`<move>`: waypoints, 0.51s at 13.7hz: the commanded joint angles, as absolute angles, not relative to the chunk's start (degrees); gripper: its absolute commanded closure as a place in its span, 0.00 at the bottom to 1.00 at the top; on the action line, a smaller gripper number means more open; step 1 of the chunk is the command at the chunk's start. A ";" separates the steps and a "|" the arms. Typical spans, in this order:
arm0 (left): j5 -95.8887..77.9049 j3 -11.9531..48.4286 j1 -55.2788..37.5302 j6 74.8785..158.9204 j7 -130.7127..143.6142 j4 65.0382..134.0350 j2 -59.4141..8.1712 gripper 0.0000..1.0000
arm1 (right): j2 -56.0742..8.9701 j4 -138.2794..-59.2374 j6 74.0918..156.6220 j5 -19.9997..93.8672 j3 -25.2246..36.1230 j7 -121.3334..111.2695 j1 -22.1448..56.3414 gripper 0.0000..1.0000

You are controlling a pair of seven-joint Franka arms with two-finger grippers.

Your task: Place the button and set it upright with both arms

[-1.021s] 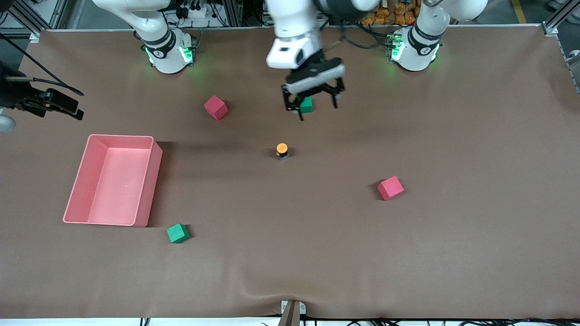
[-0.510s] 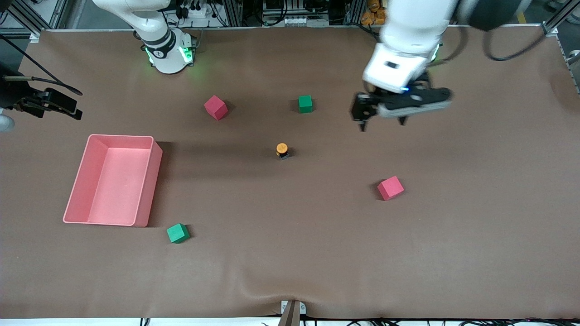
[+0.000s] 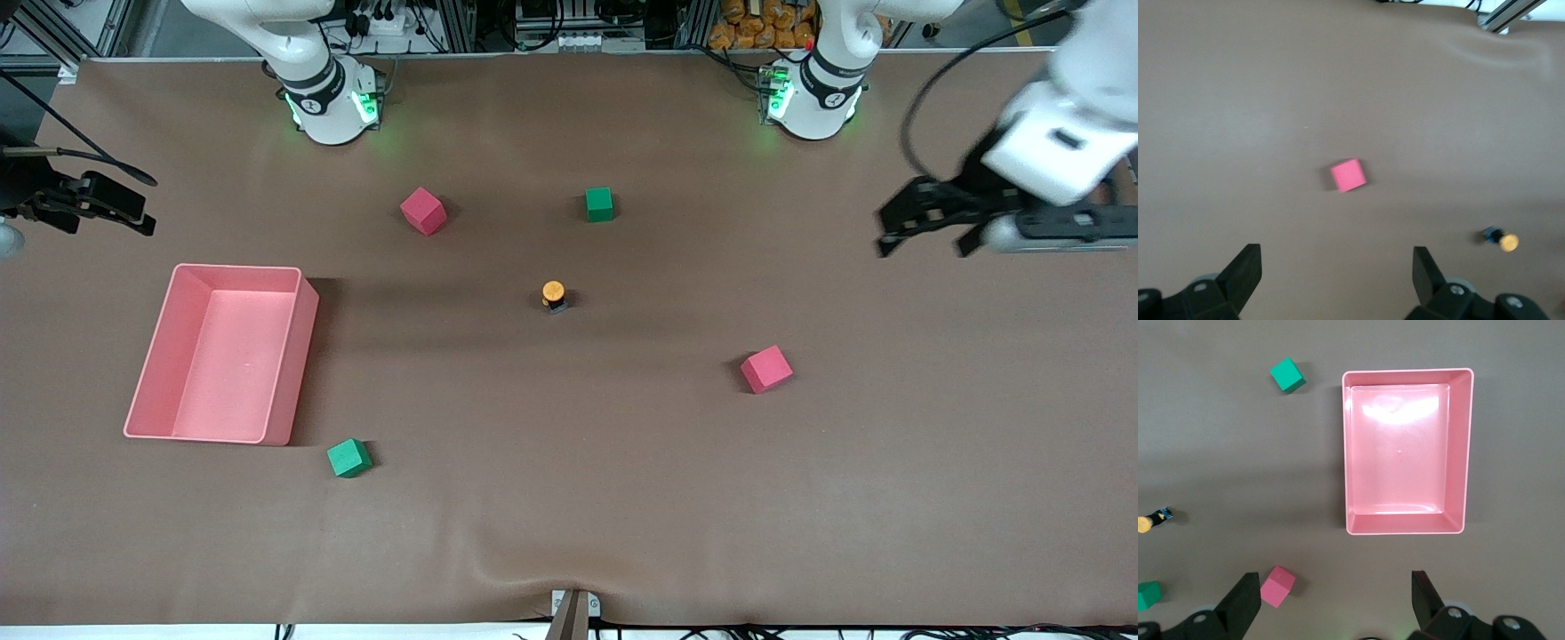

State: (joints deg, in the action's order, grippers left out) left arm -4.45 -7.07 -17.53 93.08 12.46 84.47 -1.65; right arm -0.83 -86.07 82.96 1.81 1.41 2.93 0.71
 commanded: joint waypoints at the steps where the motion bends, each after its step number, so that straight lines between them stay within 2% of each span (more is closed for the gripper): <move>1: -5.71 -6.15 -15.38 86.24 10.20 80.25 -1.50 0.00 | -0.79 -85.43 82.71 0.18 1.23 2.11 0.53 0.00; 4: -5.19 -6.85 -13.98 83.68 3.98 80.15 1.92 0.00 | -0.79 -85.43 82.79 0.18 1.23 2.11 0.44 0.00; 7: -4.58 -5.90 -12.12 81.56 0.44 83.40 3.43 0.00 | -0.88 -85.52 82.79 0.18 1.23 2.11 0.44 0.00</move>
